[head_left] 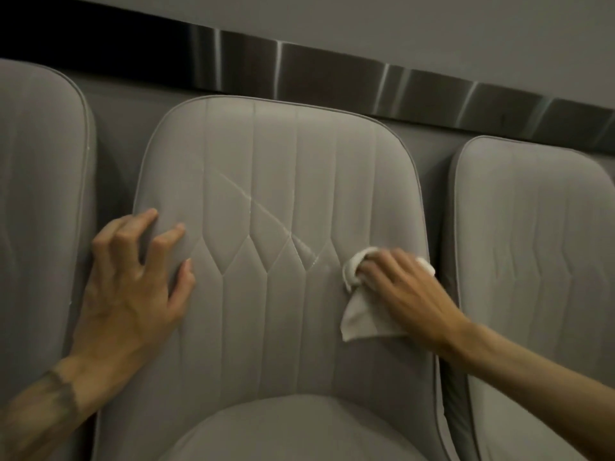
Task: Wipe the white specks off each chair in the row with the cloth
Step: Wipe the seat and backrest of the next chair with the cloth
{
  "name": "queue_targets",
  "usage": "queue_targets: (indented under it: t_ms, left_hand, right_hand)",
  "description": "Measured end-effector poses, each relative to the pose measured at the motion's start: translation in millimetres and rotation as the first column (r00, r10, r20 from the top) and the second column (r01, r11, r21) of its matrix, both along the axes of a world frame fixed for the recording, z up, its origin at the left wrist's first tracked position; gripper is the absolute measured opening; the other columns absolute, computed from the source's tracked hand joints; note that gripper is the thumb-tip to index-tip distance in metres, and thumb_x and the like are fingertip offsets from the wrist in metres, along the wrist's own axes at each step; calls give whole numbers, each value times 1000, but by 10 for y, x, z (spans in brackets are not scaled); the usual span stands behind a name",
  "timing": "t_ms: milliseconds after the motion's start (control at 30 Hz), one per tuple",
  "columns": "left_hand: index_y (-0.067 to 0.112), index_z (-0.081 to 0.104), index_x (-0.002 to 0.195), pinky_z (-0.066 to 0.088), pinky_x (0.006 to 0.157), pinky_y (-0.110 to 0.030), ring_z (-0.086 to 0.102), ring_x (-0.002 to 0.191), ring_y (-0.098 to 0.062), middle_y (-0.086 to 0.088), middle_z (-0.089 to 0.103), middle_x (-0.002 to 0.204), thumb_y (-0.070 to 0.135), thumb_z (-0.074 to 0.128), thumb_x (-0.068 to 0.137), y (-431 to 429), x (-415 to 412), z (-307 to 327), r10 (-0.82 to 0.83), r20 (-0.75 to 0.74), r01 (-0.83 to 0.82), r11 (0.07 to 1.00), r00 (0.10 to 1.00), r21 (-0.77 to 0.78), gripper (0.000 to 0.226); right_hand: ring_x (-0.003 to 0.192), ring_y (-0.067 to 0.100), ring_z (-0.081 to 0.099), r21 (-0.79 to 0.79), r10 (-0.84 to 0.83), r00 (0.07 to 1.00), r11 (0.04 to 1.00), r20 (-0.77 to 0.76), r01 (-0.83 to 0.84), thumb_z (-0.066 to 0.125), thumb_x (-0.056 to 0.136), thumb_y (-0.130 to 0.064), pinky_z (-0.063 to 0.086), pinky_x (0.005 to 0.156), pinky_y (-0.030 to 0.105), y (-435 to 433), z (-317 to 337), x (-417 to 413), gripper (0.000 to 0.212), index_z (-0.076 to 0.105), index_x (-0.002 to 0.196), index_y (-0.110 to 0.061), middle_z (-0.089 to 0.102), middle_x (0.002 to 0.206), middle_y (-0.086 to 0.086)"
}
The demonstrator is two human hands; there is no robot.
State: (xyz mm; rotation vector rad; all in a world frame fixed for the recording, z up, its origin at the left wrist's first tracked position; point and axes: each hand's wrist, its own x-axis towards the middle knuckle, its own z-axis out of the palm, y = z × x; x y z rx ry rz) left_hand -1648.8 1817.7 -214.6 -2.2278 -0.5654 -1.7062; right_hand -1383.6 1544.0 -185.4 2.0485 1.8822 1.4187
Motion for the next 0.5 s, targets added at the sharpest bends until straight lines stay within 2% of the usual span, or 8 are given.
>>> queue_targets:
  t_ms: [100,133,200,267,333,400,433,500]
  left_hand:
    - [3,57,136,38,108,-56,41,128,-54,-29,42,142,27,55,96,4,-1,15,3,-8,-3,1000,1000,5,46]
    - [3,57,136,38,108,-56,40,128,-54,-29,42,142,27,55,97,8,-2,17,4,-6,-4,1000,1000,8,46]
    - [4,56,136,38,107,-56,40,128,-53,-29,42,141,27,55,97,5,1,4,2,1,-2,1000,1000,8,45]
    - [4,57,136,38,107,-55,41,128,-53,-29,43,141,27,55,97,-4,11,-9,-1,10,1,1000,1000,8,45]
    - [4,57,136,37,109,-54,41,128,-52,-28,44,141,27,55,98,-3,9,-13,5,18,-6,1000,1000,11,44]
    - [5,57,136,38,110,-54,41,129,-52,-28,44,141,26,55,98,-6,8,-9,-2,14,2,1000,1000,7,44]
    - [5,57,137,39,109,-55,41,129,-52,-28,43,142,26,56,98,-7,3,-8,-3,12,3,1000,1000,3,44]
    - [5,56,137,41,108,-57,41,130,-52,-27,42,142,26,56,97,-4,2,-10,-5,11,5,1000,1000,-3,44]
  right_hand:
    - [96,37,48,297,-66,996,951,-67,83,61,94,-16,45,83,49,305,615,66,22,56,114,-7,51,114,16]
    - [96,36,47,361,-83,992,926,-96,113,59,96,-15,44,83,48,386,739,72,19,55,113,-6,51,114,16]
    - [99,35,48,388,-77,988,913,-136,124,57,98,-17,44,86,46,438,629,40,19,55,114,-7,50,116,16]
    - [101,37,50,266,-40,993,962,-108,68,64,93,-20,45,89,46,333,144,-13,30,53,118,-8,49,117,15]
    - [105,33,52,22,-14,998,1000,-65,15,82,77,-26,47,93,47,157,-382,-121,59,51,124,-10,48,122,11]
    - [107,28,55,-191,-39,999,981,-19,35,93,59,-32,51,93,44,29,-595,-155,80,53,126,-13,52,124,9]
    - [106,28,56,-200,-28,1000,979,-7,26,93,58,-32,51,92,44,27,-505,-128,80,53,125,-13,54,124,9]
    - [105,32,54,-42,-2,1000,999,-6,2,83,74,-25,47,92,45,145,-116,-88,60,52,124,-11,53,122,12]
